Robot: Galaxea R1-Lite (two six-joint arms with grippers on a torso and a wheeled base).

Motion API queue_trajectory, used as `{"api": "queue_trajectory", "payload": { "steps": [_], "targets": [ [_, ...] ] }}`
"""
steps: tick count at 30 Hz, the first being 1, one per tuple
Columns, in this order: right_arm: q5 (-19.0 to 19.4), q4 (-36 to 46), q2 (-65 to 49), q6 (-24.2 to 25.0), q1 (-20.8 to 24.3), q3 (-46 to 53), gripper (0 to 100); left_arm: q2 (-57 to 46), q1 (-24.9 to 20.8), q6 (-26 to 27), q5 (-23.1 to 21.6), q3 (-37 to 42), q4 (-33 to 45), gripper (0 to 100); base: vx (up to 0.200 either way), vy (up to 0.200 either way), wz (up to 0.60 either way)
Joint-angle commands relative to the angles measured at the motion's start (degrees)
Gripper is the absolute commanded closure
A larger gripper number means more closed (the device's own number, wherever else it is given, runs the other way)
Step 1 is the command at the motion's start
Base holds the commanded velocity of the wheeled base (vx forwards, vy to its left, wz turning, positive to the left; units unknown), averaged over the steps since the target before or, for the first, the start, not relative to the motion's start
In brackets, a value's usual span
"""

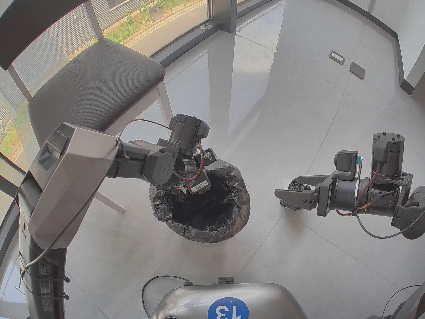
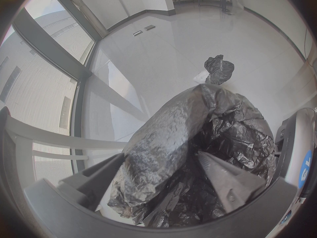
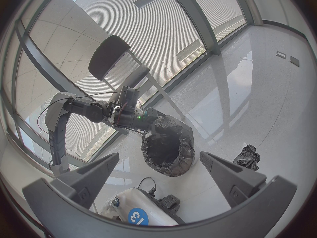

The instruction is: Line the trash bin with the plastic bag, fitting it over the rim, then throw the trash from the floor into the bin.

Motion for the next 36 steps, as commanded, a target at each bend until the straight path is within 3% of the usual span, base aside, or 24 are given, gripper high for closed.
{"api": "queue_trajectory", "payload": {
  "steps": [1, 17, 28, 36],
  "targets": [
    [0.0, -0.1, 0.1, 0.0, 0.3, 0.1, 0, 1.7, 0.1, 0.0, -0.5, -1.2, -0.1, 100, 0.000, 0.000, 0.00],
    [0.1, -0.1, 0.1, 0.0, 0.4, -0.2, 0, 2.4, 1.5, 0.0, 1.2, -4.8, -2.4, 100, 0.000, 0.000, 0.00],
    [0.1, -0.2, 0.1, 0.0, 0.5, -0.2, 0, 2.4, 2.2, -6.8, 3.5, -6.9, -4.5, 100, 0.000, 0.000, 0.00],
    [0.1, -0.2, 0.0, 0.0, 0.5, 0.3, 0, 2.5, 2.1, -7.2, 3.6, -7.0, -4.5, 100, 0.000, 0.000, 0.00]
  ]
}}
